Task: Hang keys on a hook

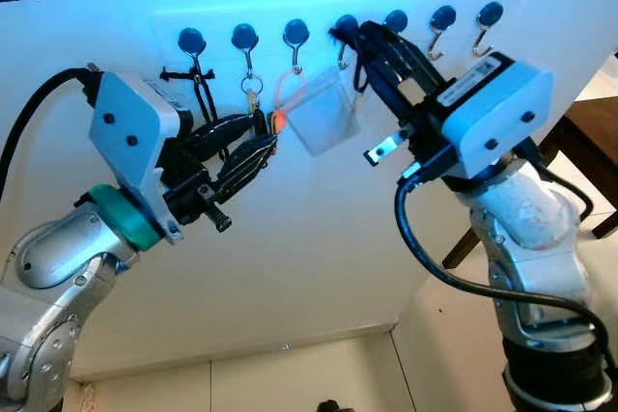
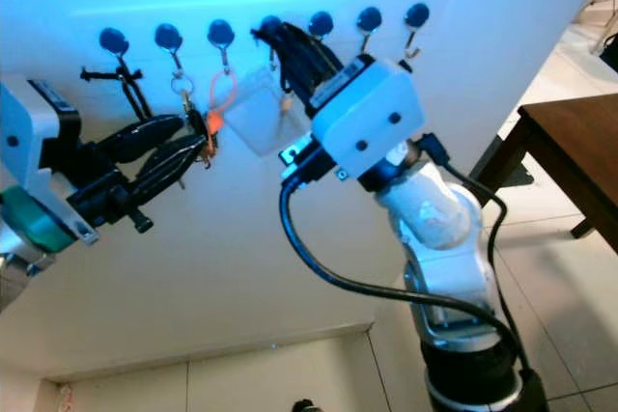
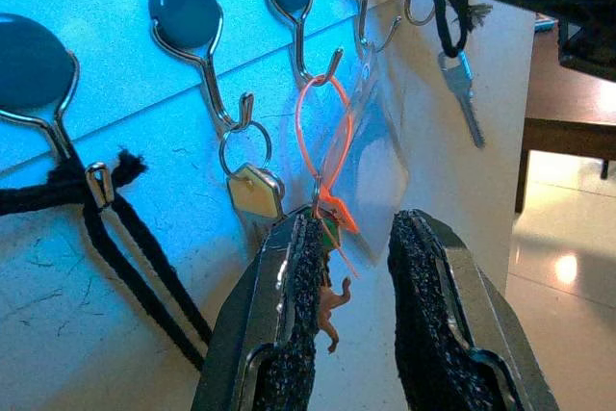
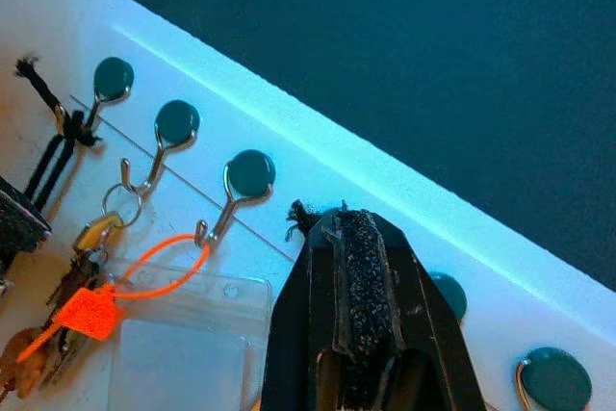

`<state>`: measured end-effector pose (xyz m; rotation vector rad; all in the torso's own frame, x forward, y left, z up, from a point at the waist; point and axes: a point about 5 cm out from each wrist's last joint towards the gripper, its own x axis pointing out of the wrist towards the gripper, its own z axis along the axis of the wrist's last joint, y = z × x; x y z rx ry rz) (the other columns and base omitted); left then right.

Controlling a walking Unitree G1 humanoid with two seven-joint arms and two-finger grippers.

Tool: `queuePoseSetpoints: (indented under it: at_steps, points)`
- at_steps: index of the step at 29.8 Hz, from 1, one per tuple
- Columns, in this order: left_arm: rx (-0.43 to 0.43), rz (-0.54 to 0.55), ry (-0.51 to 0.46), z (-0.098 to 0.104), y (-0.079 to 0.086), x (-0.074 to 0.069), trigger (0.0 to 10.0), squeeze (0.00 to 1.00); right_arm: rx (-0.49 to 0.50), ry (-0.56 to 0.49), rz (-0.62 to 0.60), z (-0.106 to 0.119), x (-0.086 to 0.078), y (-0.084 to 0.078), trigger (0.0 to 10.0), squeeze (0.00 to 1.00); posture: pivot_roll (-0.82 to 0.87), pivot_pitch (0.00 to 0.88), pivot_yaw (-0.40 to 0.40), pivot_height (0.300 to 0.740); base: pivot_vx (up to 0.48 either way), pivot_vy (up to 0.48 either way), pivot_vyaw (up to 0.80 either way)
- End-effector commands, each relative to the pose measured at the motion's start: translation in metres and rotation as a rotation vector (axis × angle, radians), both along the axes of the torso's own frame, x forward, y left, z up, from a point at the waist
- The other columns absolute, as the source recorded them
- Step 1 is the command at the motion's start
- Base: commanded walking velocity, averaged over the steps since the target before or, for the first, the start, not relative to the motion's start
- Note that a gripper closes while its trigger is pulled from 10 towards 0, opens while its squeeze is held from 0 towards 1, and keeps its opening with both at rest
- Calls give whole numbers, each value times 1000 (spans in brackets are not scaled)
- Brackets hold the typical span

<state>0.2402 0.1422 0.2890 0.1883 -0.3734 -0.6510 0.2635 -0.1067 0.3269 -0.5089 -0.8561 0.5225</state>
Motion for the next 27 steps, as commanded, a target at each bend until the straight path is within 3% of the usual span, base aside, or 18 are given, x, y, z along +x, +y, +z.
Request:
queuePoseSetpoints:
  at_steps: [1, 13, 27]
  points:
    - [6, -16, 1, 0, -1, 1, 10000, 0, -4, 6, -20, -2, 1, -2, 10000, 0, -109, 85, 116, 740, 0, 0, 0]
    - [4, -11, -6, 0, -2, 1, 10000, 0, -33, 34, -61, -11, 17, 1, 10000, 0, -96, 77, 110, 740, 0, 0, 0]
    - [3, -8, -3, 0, -2, 0, 10000, 0, -3, 1, 36, -2, 7, 10, 10000, 0, -89, 96, 109, 740, 0, 0, 0]
